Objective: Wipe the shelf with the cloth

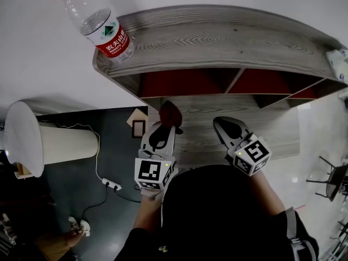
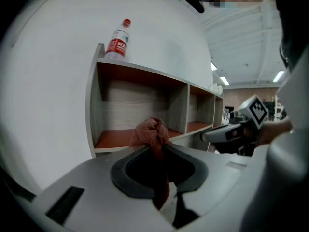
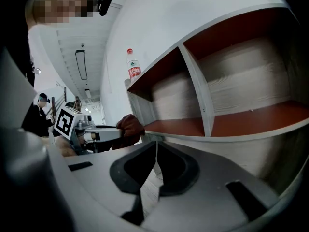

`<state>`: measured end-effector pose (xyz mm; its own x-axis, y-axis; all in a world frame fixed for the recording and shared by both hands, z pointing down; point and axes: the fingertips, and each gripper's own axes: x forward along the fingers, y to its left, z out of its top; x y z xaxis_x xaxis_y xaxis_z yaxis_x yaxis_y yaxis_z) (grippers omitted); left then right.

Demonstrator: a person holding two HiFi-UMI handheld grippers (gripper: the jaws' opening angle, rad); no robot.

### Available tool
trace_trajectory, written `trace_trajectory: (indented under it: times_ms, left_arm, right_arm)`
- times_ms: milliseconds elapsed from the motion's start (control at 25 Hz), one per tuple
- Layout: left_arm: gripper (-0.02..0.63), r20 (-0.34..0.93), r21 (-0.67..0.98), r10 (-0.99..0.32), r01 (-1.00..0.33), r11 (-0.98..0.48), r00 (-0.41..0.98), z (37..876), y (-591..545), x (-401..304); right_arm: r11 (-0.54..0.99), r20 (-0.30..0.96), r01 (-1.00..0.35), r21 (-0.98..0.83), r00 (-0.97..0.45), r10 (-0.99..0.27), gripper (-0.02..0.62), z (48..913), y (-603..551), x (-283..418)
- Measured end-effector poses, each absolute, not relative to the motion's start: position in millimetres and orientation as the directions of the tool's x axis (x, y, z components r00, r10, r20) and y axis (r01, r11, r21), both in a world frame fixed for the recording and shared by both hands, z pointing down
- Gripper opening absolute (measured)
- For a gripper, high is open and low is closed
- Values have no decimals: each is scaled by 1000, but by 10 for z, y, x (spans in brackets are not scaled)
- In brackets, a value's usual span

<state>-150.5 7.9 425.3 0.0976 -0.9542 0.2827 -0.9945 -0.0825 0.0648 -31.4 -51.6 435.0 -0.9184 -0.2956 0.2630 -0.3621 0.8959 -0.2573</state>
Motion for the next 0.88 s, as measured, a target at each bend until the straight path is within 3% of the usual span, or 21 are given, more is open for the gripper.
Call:
trace_trajectory:
  times_ms: [160, 880]
  left_arm:
    - [66, 313, -8, -944, -994, -112, 104, 4347, 48, -1424]
    - [66, 319, 103, -919, -972, -210, 233, 4471, -263, -1264]
  right_arm:
    - [906, 261, -359, -223, -918, -299, 5, 4341, -527, -326]
    - [912, 245, -384, -145, -907, -343, 5, 4194, -759, -339]
